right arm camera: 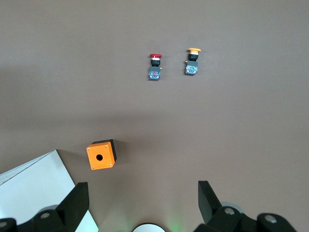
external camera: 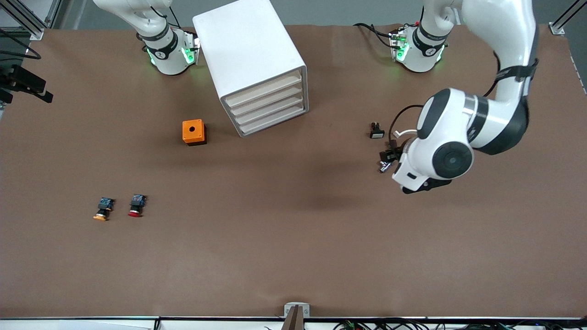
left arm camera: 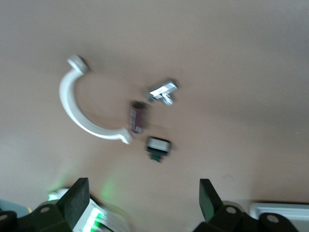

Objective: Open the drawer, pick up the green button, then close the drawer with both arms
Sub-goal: 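Move the left gripper toward the front of the white cabinet drawer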

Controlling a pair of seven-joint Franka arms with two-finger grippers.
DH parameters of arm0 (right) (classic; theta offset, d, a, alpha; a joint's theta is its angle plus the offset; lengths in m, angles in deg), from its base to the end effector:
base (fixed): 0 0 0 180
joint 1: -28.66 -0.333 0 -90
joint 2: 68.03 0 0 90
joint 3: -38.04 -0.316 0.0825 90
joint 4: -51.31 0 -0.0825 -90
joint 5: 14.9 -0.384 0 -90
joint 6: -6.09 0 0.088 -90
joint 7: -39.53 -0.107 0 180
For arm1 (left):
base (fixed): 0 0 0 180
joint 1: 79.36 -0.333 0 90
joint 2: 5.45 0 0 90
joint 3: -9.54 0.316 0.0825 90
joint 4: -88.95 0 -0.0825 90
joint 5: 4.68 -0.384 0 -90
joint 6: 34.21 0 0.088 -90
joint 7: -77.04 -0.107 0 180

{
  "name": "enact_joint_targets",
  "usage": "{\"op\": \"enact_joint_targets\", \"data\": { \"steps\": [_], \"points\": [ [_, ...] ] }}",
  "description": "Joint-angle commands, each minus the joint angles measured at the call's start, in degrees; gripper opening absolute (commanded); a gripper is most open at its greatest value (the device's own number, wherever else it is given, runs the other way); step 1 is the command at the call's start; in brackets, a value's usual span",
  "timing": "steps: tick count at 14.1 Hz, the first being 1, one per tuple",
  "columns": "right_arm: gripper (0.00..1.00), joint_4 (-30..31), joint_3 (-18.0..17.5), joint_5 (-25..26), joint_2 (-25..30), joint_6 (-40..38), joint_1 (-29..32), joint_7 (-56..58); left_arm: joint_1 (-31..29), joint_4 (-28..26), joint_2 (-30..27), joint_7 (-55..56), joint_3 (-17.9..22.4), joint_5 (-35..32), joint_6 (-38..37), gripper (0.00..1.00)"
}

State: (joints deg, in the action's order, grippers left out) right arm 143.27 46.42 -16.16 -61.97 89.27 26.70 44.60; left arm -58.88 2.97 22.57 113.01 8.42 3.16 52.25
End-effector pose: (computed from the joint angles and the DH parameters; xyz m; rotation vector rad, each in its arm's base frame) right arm 0.5056 -0.0589 0.6541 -3.0987 0.0315 0.0692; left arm 0.5851 -0.2463 0.3580 -2.9200 -0.4054 0.7387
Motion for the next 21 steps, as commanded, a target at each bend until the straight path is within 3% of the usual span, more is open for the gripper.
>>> {"op": "enact_joint_targets", "data": {
  "steps": [1,9,13,20,21],
  "points": [
    [1.00,-0.1,-0.8,-0.5,0.8,-0.4,1.0,-0.3,0.6,3.6,5.2,6.4,0.4,8.1,-1.3,1.00],
    [1.00,-0.6,-0.7,-0.5,0.6,-0.4,1.1,-0.2,4.0,9.5,14.3,48.3,0.2,21.9,-1.2,1.00],
    [1.00,-0.9,-0.7,-0.6,0.4,-0.4,1.2,-0.2,4.2,10.5,18.3,67.4,-2.2,30.1,-1.2,1.00],
    [1.00,-2.6,-0.4,-0.4,-2.3,-0.4,1.8,-0.1,4.2,10.5,23.5,84.4,-6.9,38.0,-1.3,1.00],
    [1.00,-2.6,-0.4,0.1,-2.4,-0.4,1.6,-0.1,4.2,10.5,24.4,85.4,-7.4,38.9,-1.3,0.94]
  ]
}}
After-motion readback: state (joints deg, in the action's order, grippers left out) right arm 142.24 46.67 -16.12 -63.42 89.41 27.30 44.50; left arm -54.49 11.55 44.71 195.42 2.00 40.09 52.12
